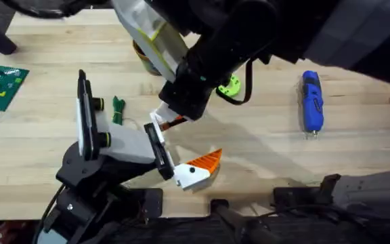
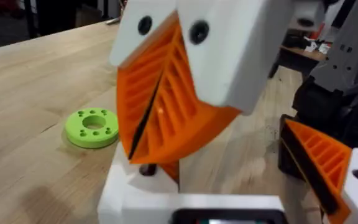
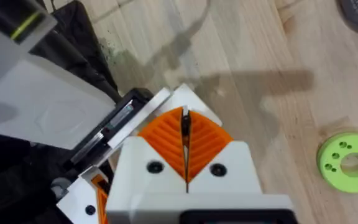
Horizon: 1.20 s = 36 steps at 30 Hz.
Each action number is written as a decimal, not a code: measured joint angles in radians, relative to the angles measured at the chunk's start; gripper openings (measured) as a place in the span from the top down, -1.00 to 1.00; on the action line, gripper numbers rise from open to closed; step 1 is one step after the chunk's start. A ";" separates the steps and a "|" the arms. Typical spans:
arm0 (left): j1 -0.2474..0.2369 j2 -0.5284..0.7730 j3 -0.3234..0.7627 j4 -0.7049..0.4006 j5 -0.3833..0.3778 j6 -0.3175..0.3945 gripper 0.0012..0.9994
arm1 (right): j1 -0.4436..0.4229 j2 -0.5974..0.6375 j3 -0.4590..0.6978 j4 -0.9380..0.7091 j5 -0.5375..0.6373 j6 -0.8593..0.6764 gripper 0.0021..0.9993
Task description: Pick up the gripper from the table and insert it into the empty holder that is missing its gripper. Then pick up a screw, insert it into the mounting hole, and use the screwdriver to tighten it. Finally, clean up the table by picking up the vegetable and placing it into the bucket.
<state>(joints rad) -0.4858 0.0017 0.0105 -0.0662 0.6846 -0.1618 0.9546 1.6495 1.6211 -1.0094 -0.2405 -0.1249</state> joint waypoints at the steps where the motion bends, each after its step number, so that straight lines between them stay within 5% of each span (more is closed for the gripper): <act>1: 0.000 0.000 0.000 0.000 0.000 0.000 -0.97 | 0.000 0.000 0.000 0.000 0.000 0.000 0.98; 14: 0.000 0.000 0.000 0.000 0.000 0.005 -0.97 | 0.006 0.000 0.000 0.011 -0.001 -0.004 0.77; 19: 0.000 0.000 0.000 0.000 0.000 0.005 -0.97 | 0.006 0.000 0.000 0.011 -0.003 -0.003 0.15; 24: 0.000 0.000 0.000 0.000 -0.001 0.004 -0.97 | -0.005 0.000 0.000 0.011 0.018 -0.007 -0.94; 36: 0.000 0.000 0.000 0.000 -0.004 0.004 -0.97 | -0.009 0.000 0.000 0.011 0.019 -0.006 -0.99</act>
